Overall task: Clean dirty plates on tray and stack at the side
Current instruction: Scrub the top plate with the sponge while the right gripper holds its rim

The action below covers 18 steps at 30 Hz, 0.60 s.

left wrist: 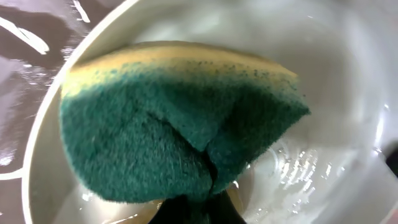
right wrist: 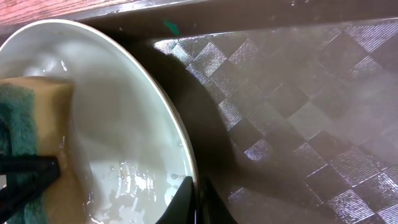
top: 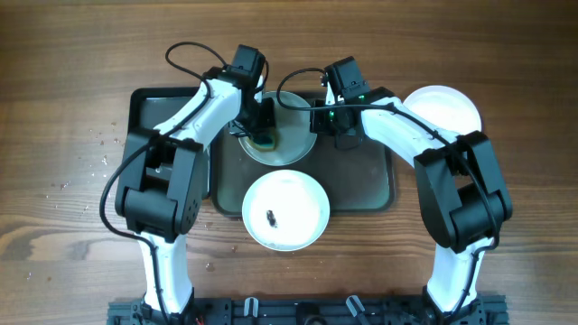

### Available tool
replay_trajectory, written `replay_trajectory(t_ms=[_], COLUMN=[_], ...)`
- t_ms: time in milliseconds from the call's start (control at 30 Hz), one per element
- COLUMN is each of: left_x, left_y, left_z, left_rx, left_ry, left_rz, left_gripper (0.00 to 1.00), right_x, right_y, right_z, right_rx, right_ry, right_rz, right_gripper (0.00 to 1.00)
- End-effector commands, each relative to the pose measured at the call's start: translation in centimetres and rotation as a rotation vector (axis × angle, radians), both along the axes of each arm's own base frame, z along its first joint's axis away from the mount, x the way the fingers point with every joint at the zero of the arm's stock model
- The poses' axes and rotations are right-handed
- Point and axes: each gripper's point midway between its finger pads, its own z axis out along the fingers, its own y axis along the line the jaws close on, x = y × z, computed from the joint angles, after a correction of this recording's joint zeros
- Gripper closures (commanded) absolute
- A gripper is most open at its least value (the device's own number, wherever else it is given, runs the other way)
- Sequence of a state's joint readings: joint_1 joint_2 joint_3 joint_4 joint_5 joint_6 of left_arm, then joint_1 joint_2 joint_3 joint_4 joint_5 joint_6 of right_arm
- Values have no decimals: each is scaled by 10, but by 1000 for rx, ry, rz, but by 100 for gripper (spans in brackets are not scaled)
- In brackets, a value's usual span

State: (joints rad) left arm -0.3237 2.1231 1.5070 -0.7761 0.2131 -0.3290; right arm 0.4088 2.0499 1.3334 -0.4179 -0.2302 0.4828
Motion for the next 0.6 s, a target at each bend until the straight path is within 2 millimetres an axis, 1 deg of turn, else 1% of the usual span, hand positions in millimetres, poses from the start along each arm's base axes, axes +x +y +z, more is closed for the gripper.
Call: replay_trajectory(t_ms=[0, 100, 200, 333, 367, 433, 500, 567], left_x=[-31, -30, -26, -13, -7, 1, 11, 20], left_y=[-48, -62, -73, -76, -75, -70, -59, -43], left_z=[-16, -4, 14, 44, 55, 72, 88, 102], left_rx=[-220, -304, -374, -390, -386, -359, -292, -205], left_ry=[136, 145, 120, 44, 8, -53, -130, -204], left_rz=[-105, -119, -160, -174, -175, -172, -151, -121], left_gripper=[96, 96, 96, 96, 96, 96, 96, 96], right_x=[-4, -3, -3, -3, -3, -3, -3, -3], right_y=[2, 2, 2, 2, 2, 2, 2, 2], right_z=[-12, -12, -12, -12, -12, -12, -12, -12], right_rx=[3, 4, 4, 4, 4, 4, 4, 4], right_ry=[28, 26, 26, 25, 26, 26, 26, 26], right_rz=[-8, -8, -8, -8, -8, -8, -8, -8], right_gripper=[96, 96, 96, 96, 96, 96, 96, 96])
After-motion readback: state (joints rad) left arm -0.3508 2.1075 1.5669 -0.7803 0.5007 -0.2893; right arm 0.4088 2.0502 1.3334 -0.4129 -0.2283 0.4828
